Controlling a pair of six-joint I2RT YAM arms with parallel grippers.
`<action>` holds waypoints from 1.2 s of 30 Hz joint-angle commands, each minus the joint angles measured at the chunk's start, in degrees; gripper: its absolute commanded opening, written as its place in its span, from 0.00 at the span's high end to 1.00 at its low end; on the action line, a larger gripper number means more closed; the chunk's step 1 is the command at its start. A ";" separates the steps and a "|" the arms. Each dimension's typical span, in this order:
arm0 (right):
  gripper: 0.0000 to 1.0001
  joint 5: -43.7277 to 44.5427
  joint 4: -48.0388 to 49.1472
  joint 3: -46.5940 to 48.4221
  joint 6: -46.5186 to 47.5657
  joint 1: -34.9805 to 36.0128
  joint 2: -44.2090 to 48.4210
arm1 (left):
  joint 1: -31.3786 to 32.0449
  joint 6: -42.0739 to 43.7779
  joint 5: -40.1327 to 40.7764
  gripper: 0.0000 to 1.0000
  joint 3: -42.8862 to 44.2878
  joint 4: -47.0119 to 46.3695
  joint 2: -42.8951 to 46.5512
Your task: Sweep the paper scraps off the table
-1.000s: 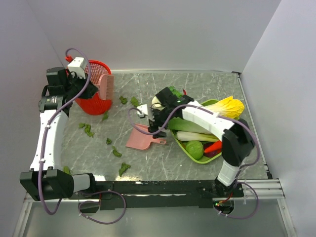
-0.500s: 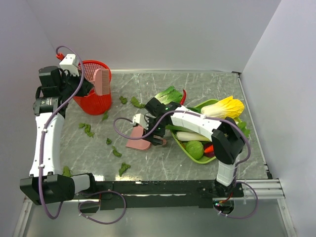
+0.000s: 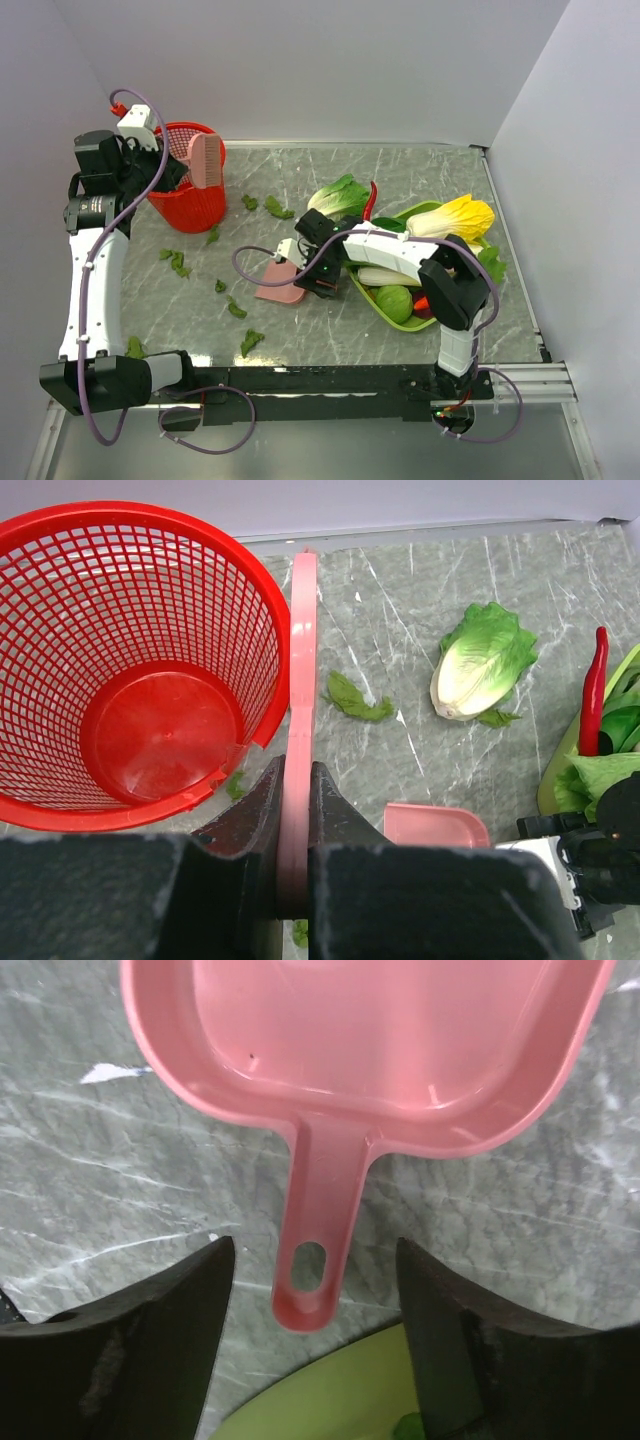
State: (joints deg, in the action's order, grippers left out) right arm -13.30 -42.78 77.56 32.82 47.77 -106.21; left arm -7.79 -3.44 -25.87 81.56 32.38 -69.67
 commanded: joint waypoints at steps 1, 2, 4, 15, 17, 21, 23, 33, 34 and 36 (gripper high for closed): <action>0.31 1.61 1.03 -1.18 -1.53 0.22 -1.36 | -0.47 0.28 -1.38 0.99 2.73 -1.71 0.94; 0.33 1.78 1.21 -1.18 -2.05 0.31 -1.45 | -0.47 0.19 -1.47 0.99 2.81 -1.88 0.85; 0.35 2.05 1.13 -0.83 -2.41 0.22 -1.71 | -0.47 0.19 -2.17 0.99 2.82 -2.06 0.50; 0.51 1.26 -1.16 0.57 -1.88 -0.57 -2.95 | -0.56 0.28 -4.63 0.99 2.90 -2.50 -0.03; 0.59 1.17 -1.42 1.01 -1.79 -0.66 -2.60 | -0.56 0.28 -4.98 0.99 3.17 -2.59 -0.12; 0.69 0.56 -3.44 3.90 -1.35 -1.18 -1.02 | -0.56 0.80 -5.33 0.99 3.52 -2.50 -0.47; 0.75 0.12 -5.02 5.23 -0.74 -1.45 -0.23 | -0.56 0.89 -5.25 0.99 3.61 -2.67 -0.64; 0.92 -9.82 -17.51 16.66 -4.08 -5.84 4.24 | 1.19 1.59 -5.86 0.99 10.54 -5.31 -8.62; 0.94 -8.60 -17.51 16.22 -3.73 -6.11 5.30 | 2.77 1.94 -5.08 0.99 11.68 -5.48 -9.95; 1.00 -7.45 -18.47 15.52 -3.29 -6.98 7.76 | 5.75 4.65 -4.46 0.99 15.28 -5.14 -13.98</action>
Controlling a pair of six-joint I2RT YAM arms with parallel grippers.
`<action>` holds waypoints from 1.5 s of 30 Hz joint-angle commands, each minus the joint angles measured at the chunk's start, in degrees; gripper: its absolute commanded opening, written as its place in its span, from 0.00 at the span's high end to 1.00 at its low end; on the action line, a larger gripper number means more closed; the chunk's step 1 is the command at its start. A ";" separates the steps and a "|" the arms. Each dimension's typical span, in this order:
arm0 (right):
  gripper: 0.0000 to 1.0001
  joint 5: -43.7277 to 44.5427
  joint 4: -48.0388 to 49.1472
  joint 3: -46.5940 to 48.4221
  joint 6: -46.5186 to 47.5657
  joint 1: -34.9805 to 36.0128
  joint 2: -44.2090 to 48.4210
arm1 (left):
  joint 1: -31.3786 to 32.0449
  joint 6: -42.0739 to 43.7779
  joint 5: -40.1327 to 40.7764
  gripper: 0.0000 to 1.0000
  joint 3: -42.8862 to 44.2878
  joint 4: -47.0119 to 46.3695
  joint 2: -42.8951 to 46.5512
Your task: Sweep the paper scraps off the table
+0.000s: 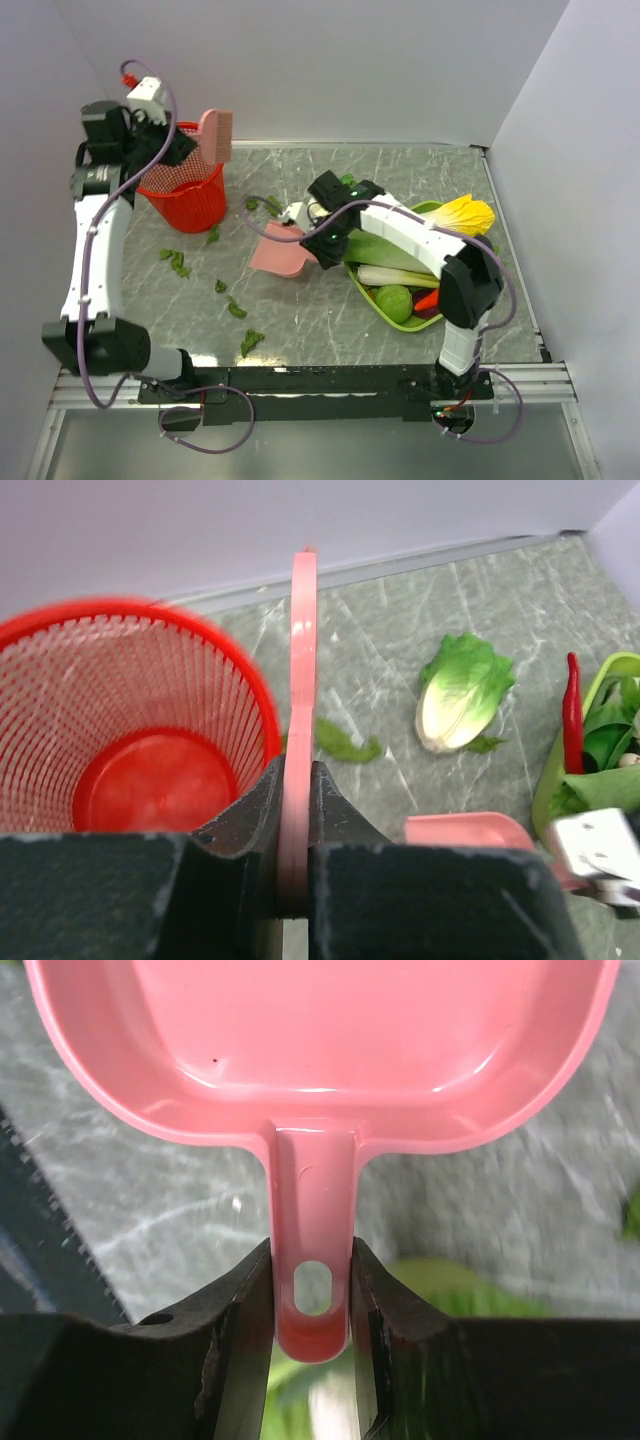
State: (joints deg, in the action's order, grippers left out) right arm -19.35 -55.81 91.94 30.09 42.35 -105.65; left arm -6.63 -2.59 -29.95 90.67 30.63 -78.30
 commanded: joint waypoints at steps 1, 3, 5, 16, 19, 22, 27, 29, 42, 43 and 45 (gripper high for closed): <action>1.00 -1.56 -5.97 1.13 -1.25 -4.00 7.99 | 5.66 4.60 0.50 0.99 7.49 -2.78 -6.76; 1.00 -3.05 -7.29 1.92 -3.70 -7.78 9.58 | 8.89 7.76 1.39 0.99 11.27 -2.16 -10.72; 1.00 -10.15 -8.17 3.24 -7.84 -15.07 11.50 | 10.76 10.22 3.22 0.99 14.96 -1.46 -14.49; 1.00 -13.97 12.09 -5.45 -24.71 -31.10 26.62 | 23.94 32.79 22.38 0.99 18.49 0.31 -27.42; 1.00 -8.78 18.95 -9.75 -28.14 -31.27 31.54 | 27.02 40.69 29.32 0.99 15.95 -1.71 -29.27; 1.00 -6.13 19.43 -8.63 -29.38 -31.27 32.26 | 29.92 49.56 36.44 0.99 12.35 -4.70 -30.68; 1.00 -5.88 19.08 -9.50 -29.03 -31.36 33.92 | 30.63 61.11 42.86 0.99 7.41 -9.28 -33.40; 1.00 -6.22 18.81 -8.97 -29.29 -31.89 34.89 | 30.63 63.23 43.93 0.99 8.81 -5.34 -35.76; 1.00 -4.02 20.74 -6.33 -22.19 -31.01 28.39 | 31.77 66.40 35.78 0.99 2.51 14.86 -31.66; 1.00 -4.29 19.96 -5.81 -22.00 -31.01 27.69 | 31.86 66.40 34.45 0.99 1.27 16.29 -28.95; 1.00 -4.81 18.55 -5.02 -21.56 -31.01 26.99 | 32.73 65.52 32.60 0.99 -1.71 18.23 -25.69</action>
State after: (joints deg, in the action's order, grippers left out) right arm -24.23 -38.44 83.96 6.09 11.07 -77.47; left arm 24.64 63.22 9.65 93.12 37.98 -112.86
